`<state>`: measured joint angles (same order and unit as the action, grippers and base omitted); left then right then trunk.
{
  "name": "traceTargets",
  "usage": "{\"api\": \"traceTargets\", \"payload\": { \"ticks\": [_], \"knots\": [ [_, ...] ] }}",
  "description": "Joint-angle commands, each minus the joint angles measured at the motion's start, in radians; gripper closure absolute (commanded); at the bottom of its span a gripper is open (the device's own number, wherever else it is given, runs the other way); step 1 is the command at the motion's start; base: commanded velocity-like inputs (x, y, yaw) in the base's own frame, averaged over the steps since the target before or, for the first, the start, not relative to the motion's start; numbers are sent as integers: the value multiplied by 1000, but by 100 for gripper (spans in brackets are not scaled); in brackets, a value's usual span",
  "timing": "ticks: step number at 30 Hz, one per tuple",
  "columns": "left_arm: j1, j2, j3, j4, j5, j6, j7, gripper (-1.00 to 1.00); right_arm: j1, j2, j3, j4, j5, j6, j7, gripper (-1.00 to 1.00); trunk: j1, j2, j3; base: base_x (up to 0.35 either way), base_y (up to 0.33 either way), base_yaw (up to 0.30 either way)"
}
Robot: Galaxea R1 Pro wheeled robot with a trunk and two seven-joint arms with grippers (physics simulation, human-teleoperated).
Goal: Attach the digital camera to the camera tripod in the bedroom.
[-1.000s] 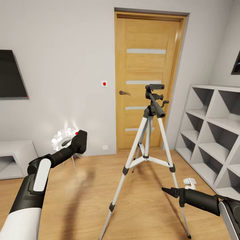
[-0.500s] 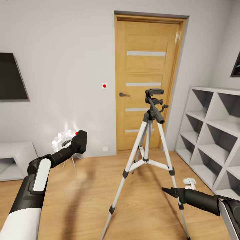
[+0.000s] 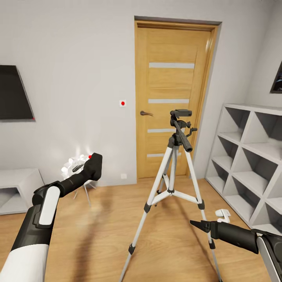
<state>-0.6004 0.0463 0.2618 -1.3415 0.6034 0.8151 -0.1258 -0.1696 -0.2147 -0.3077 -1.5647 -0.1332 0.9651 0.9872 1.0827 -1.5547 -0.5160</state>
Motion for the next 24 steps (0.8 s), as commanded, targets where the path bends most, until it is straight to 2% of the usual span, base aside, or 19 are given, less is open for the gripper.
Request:
{"api": "traceTargets", "payload": {
  "ticks": [1,11,19,24],
  "knots": [
    [-1,0,2,0,-5,5,-9,100,-1,0,-1,0,-3,6,1,-100,-4,7,2,0,0,0],
    [-1,0,2,1,-5,5,-7,100,-1,1,-1,4,-4,6,-22,-100,-42,77,33,0,0,0],
    [-1,0,2,1,-4,4,-7,100,-1,1,1,13,-6,5,-153,-100,-73,133,59,0,0,0],
    [-1,0,2,2,-4,5,-7,100,-1,3,8,18,-6,2,-258,-100,-92,168,74,0,0,0]
  ]
}}
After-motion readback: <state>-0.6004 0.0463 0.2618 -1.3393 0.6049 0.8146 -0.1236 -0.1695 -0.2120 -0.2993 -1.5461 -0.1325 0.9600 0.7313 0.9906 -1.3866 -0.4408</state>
